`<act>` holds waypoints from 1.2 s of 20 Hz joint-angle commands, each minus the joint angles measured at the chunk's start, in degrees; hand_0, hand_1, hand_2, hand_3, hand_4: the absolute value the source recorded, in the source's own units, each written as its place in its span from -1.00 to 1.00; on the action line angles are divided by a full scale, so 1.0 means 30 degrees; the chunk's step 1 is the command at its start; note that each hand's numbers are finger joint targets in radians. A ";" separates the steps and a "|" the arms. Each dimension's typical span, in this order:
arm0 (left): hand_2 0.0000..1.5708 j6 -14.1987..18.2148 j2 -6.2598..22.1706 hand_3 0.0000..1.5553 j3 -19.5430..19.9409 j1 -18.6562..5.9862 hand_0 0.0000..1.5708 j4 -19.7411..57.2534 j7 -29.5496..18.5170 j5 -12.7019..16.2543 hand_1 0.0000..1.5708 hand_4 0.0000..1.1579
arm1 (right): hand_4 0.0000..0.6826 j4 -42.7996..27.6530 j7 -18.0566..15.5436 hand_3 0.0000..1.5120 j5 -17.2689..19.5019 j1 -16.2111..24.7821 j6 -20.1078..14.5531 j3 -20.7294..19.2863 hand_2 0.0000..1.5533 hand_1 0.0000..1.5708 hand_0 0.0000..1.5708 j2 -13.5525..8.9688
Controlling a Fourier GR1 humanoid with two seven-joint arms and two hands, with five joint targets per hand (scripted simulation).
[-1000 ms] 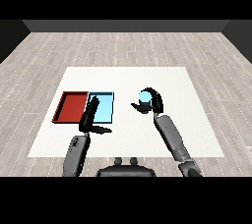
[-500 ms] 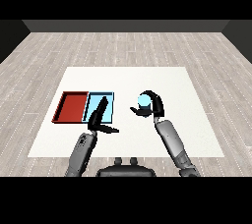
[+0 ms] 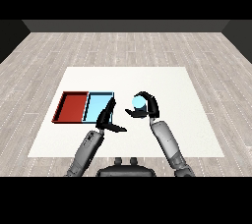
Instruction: Pick the blue can and put it in the blue box
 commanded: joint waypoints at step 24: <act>-1.00 0.1310 -0.0003 -1.00 -0.1104 -0.3155 -1.00 0.4403 -0.0774 0.2843 -1.00 -1.00 | 0.79 0.0739 0.0540 0.85 -0.0166 -0.2010 -0.0800 0.2476 0.89 0.90 0.90 0.0507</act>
